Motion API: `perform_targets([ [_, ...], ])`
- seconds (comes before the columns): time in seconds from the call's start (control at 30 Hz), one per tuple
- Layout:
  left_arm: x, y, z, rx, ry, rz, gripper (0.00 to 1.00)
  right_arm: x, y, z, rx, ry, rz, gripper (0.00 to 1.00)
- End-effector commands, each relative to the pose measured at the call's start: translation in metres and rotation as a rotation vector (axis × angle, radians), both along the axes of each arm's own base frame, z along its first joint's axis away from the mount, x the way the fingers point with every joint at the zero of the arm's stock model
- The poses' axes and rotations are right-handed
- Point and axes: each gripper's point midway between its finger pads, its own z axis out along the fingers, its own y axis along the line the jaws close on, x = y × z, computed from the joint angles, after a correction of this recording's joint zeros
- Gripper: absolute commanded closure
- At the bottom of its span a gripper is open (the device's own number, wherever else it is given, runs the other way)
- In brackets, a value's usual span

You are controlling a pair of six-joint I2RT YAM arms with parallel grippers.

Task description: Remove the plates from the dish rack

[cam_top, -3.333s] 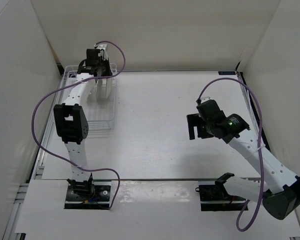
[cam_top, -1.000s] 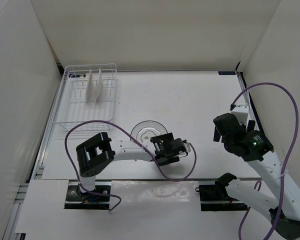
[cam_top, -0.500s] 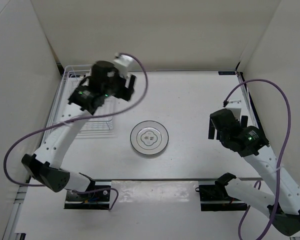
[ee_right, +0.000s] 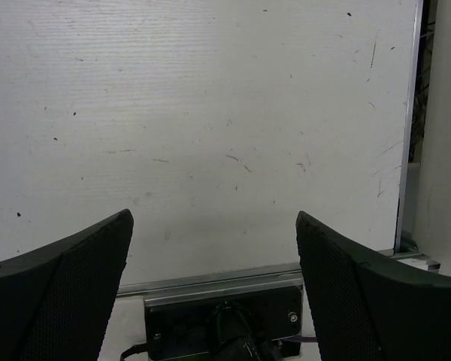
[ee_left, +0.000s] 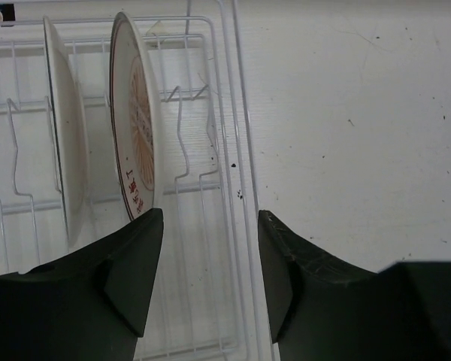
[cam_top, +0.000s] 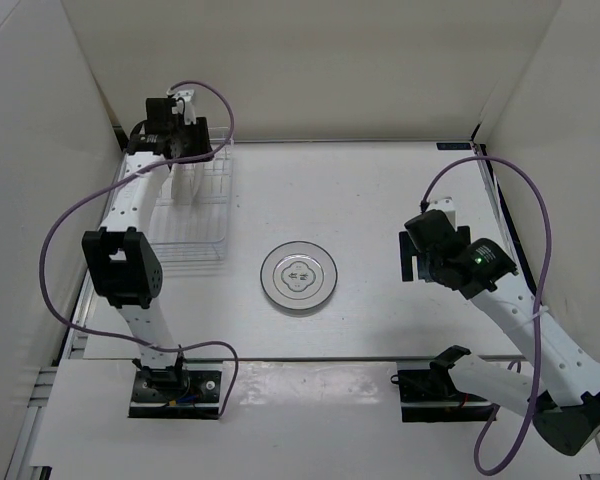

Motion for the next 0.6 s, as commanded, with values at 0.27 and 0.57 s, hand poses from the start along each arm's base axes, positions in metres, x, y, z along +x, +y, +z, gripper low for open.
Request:
perform_targets([
  [0.27,0.043,0.003,0.008,-0.052,-0.062,-0.017,0.32,0.01,0.006,0.013,0.012,-0.036,0.017,0.1],
  [0.57,0.056,0.013,-0.039,-0.01,0.007,-0.004,0.32,0.005,-0.002,0.018,0.001,-0.037,-0.013,0.1],
])
